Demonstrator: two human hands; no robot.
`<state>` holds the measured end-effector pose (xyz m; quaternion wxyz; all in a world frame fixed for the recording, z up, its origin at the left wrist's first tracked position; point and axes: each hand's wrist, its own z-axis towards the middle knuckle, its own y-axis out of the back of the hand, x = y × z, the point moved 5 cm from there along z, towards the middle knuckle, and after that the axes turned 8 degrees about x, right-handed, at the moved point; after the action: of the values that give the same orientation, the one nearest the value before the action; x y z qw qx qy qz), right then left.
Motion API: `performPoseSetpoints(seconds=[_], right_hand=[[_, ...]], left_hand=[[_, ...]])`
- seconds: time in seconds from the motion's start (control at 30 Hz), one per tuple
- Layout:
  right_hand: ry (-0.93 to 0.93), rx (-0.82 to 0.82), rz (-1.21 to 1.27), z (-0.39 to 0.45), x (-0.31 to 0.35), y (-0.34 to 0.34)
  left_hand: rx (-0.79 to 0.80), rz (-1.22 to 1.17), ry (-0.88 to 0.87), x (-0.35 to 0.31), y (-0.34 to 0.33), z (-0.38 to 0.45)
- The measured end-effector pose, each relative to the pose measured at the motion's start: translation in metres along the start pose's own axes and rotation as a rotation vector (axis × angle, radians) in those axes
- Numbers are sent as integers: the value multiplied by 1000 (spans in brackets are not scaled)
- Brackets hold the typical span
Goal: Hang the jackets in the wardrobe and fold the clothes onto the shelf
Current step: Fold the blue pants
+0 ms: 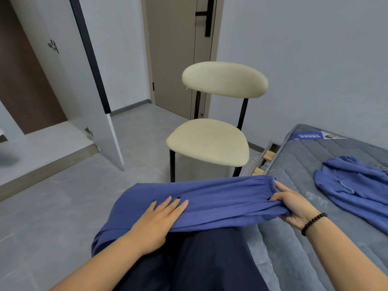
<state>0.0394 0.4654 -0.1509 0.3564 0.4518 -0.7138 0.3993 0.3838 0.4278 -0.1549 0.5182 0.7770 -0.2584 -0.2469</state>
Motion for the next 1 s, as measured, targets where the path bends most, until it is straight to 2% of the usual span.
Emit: performPoseSetpoints(seconds=[0.13, 0.3, 0.5, 0.63, 0.83, 0.93, 1.0], right_hand=[[20, 43, 42, -17, 6, 13], [50, -4, 25, -36, 21, 37], [20, -202, -55, -66, 42, 90], [45, -329, -153, -97, 63, 115], [50, -297, -314, -114, 86, 101], [56, -287, -438, -104, 98, 82], [73, -255, -508, -96, 110, 64]], left_hand=[[-13, -12, -8, 1, 4, -7], [10, -93, -94, -27, 16, -8], [38, -136, -206, -80, 29, 6], [112, -128, -279, -121, 27, 21], [154, -26, -305, -140, 12, 43], [152, -113, -298, -130, 17, 40], [106, -213, -231, -113, 26, 34]])
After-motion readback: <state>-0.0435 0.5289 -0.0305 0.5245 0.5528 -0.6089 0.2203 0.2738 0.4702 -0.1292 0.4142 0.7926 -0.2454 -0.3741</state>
